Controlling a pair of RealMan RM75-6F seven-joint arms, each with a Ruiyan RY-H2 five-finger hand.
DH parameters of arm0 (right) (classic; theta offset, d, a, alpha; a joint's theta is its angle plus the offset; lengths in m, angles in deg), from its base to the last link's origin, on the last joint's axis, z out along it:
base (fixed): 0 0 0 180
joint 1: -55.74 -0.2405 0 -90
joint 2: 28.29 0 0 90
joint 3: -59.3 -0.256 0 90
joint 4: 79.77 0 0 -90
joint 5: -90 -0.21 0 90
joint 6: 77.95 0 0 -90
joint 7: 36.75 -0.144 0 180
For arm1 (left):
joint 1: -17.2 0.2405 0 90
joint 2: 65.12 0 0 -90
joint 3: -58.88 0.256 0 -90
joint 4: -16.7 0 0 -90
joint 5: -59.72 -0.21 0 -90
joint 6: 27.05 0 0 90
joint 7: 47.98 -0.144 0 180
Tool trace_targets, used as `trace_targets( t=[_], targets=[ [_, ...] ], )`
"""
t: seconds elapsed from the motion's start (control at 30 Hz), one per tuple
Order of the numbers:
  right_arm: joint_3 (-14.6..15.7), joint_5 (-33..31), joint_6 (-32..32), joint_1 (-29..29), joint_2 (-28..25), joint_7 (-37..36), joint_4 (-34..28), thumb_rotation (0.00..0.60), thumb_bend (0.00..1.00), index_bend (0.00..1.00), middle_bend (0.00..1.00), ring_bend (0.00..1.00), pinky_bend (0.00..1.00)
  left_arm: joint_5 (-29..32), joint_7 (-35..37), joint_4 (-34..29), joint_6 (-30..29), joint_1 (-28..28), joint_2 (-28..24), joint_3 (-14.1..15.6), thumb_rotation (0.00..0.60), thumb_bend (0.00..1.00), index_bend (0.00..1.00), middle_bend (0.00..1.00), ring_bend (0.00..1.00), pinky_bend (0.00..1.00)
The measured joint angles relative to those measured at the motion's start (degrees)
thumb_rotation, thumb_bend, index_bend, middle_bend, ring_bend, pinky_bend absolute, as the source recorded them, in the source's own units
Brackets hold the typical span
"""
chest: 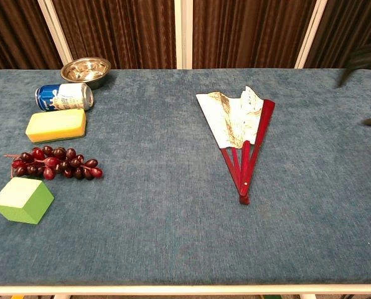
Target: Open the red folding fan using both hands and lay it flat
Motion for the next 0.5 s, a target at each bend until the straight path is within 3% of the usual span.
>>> trace_targets(
  t=[0.2, 0.5],
  targets=[
    [-0.7, -0.3, -3.7, -5.8, 11.1, 3.5, 11.3, 0.600, 0.09, 0.30, 0.24, 0.04, 0.00, 0.0, 0.8, 0.1, 0.1, -0.2, 0.0, -0.2, 0.600, 0.13, 0.21, 0.12, 0.04, 0.12],
    [-0.4, -1.4, -3.9, -9.2, 25.1, 5.0, 27.0, 0.600, 0.12, 0.30, 0.26, 0.04, 0.00, -0.1, 4.1, 0.6, 1.2, -0.5, 0.1, -0.1, 0.600, 0.13, 0.21, 0.12, 0.04, 0.12]
  ],
)
